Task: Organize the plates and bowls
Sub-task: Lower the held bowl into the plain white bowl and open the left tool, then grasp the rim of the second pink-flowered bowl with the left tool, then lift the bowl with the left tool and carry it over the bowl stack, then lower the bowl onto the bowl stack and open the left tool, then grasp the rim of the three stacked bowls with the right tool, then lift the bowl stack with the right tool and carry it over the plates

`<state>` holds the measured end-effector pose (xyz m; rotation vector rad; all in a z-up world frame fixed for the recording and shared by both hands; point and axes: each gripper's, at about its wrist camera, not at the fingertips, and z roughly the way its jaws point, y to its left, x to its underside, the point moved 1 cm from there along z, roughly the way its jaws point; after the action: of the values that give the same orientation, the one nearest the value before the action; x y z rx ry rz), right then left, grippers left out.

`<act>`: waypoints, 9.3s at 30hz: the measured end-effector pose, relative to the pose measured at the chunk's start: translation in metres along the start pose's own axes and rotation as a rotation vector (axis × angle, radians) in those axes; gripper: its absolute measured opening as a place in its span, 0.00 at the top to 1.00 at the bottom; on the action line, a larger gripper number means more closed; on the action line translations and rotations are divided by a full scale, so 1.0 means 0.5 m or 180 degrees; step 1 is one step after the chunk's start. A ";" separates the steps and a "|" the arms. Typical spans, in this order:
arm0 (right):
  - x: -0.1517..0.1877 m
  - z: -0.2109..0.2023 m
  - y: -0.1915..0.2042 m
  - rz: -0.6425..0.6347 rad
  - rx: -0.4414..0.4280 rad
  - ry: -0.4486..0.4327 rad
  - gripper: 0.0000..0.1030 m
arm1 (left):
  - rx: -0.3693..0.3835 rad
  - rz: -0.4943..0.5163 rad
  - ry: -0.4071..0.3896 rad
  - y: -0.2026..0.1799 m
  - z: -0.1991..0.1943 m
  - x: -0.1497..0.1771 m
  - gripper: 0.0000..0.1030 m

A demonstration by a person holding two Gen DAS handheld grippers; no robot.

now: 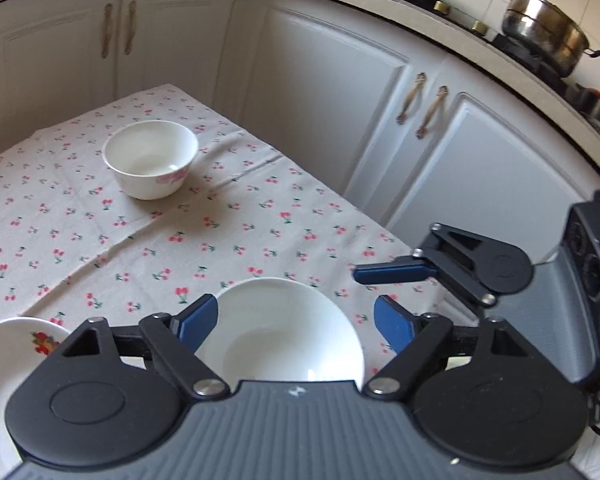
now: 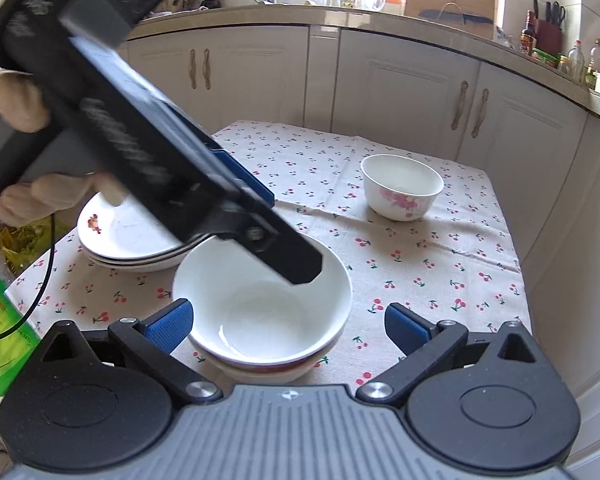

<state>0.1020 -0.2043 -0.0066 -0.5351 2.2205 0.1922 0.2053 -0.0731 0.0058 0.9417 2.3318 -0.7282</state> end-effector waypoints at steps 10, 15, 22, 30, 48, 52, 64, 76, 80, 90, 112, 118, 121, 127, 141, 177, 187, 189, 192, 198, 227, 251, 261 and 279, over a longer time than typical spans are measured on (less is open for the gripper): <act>-0.004 0.000 0.000 -0.0031 0.0092 0.0031 0.00 | 0.0131 -0.0191 0.0105 0.042 0.022 0.020 0.18; -0.014 0.001 -0.014 -0.0105 0.0183 0.0054 0.00 | 0.0111 -0.0091 0.0014 0.046 0.012 -0.001 0.18; -0.050 0.015 -0.065 -0.0052 0.0280 0.0015 0.00 | -0.0148 0.0010 -0.0077 0.083 0.017 -0.056 0.17; -0.098 0.077 -0.142 -0.0001 0.0312 -0.0006 0.00 | -0.0669 0.0075 -0.0034 0.146 0.070 -0.125 0.17; -0.165 0.271 -0.255 -0.0058 0.0056 0.0060 0.00 | -0.1000 -0.0090 0.0043 0.262 0.220 -0.235 0.17; -0.171 0.312 -0.255 -0.0160 0.0059 0.0095 0.00 | -0.0985 -0.0105 0.0087 0.276 0.245 -0.246 0.17; -0.194 0.367 -0.252 -0.0325 0.0118 0.0085 0.10 | -0.0870 -0.0109 0.0156 0.303 0.277 -0.257 0.31; -0.198 0.362 -0.248 -0.0289 0.0097 0.0110 0.10 | -0.0846 -0.0087 0.0180 0.298 0.272 -0.252 0.35; -0.200 0.344 -0.241 -0.0303 0.0090 0.0070 0.10 | -0.0834 -0.0078 0.0153 0.287 0.257 -0.247 0.35; -0.196 0.281 -0.209 -0.0396 0.0120 0.0022 0.10 | -0.0800 0.0011 0.0099 0.231 0.197 -0.228 0.35; -0.160 0.088 -0.106 -0.0437 0.0032 -0.0109 0.10 | -0.0827 0.0091 -0.0029 0.075 0.031 -0.148 0.35; -0.140 0.046 -0.075 -0.0465 0.0013 -0.0146 0.10 | -0.0824 0.0093 -0.0066 0.036 -0.003 -0.109 0.34; -0.126 0.029 -0.061 -0.0448 -0.0025 -0.0149 0.10 | -0.0809 0.0080 -0.0062 0.020 -0.013 -0.085 0.35; -0.094 0.006 -0.033 -0.0443 -0.0047 -0.0119 0.10 | -0.0811 0.0123 -0.0042 -0.012 -0.020 -0.042 0.34; -0.043 0.008 -0.007 -0.0406 -0.0168 0.0037 0.10 | -0.0844 0.0153 0.0037 -0.036 -0.011 0.017 0.34; -0.019 0.017 -0.002 -0.0362 -0.0263 0.0098 0.00 | -0.0751 0.0163 -0.0080 -0.022 -0.015 0.043 0.25; 0.002 0.003 -0.019 -0.0244 -0.0196 0.0096 0.00 | -0.0759 0.0273 -0.0430 -0.046 -0.071 0.086 0.16; 0.009 0.000 -0.022 -0.0219 -0.0187 0.0090 0.00 | -0.0758 0.0279 -0.0485 -0.053 -0.077 0.105 0.16; 0.021 -0.005 -0.025 -0.0199 -0.0211 0.0078 0.00 | -0.0756 0.0210 -0.0540 -0.058 -0.080 0.134 0.16; 0.054 -0.004 -0.034 -0.0168 -0.0246 0.0086 0.00 | -0.0980 0.0214 -0.0636 -0.066 -0.068 0.192 0.16; 0.050 0.126 -0.042 -0.0596 -0.0440 0.0537 0.00 | -0.0556 0.1196 0.0244 -0.020 0.050 0.185 0.16; 0.012 0.127 -0.040 -0.1251 -0.0861 0.0714 0.04 | -0.0098 0.1336 0.0344 0.021 0.074 0.137 0.18; -0.001 0.137 -0.038 -0.1471 -0.1007 0.0787 0.08 | 0.0075 0.1374 0.0363 0.028 0.071 0.128 0.20; -0.023 0.140 -0.044 -0.1545 -0.1291 0.0888 0.09 | 0.0273 0.1417 0.0495 0.040 0.076 0.110 0.22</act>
<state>0.1670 -0.1987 -0.0426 -1.3731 2.2437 0.3286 0.1958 -0.0600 -0.0621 1.5379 2.1123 -0.5880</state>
